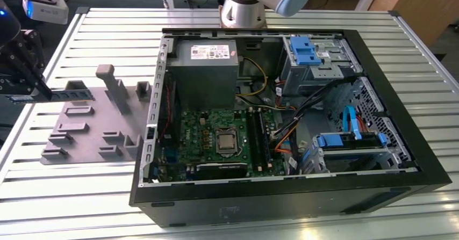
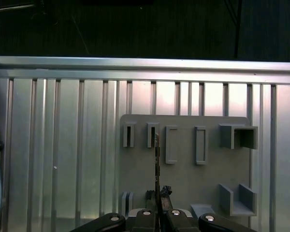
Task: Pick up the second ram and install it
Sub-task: 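Pick up the second ram and move it above second insertion slot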
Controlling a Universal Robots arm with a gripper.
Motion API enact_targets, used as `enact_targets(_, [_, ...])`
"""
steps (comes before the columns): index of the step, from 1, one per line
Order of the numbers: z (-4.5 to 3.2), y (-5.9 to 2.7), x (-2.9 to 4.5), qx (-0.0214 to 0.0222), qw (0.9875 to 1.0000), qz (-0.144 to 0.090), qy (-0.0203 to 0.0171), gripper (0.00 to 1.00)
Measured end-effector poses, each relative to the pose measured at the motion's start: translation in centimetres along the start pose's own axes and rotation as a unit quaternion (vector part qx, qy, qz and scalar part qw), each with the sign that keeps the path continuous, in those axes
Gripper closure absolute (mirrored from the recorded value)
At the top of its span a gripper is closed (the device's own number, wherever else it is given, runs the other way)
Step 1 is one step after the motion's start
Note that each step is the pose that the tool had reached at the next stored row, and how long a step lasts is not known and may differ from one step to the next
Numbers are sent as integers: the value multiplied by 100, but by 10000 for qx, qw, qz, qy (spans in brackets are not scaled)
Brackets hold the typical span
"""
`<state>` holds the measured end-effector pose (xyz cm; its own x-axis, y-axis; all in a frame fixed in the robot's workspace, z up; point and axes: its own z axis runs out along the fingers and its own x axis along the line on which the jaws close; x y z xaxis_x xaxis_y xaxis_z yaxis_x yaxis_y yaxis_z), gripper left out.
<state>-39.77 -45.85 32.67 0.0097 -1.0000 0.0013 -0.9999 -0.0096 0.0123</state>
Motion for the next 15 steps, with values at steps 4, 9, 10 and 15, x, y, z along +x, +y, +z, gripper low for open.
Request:
enact_targets(4, [-30,0,0,0,10000,0,0,86])
enact_targets(9, [-112,1,0,0,10000,0,0,86])
enact_targets(10, [-130,2,0,0,10000,0,0,86])
enact_targets(15, [-197,2,0,0,10000,0,0,86])
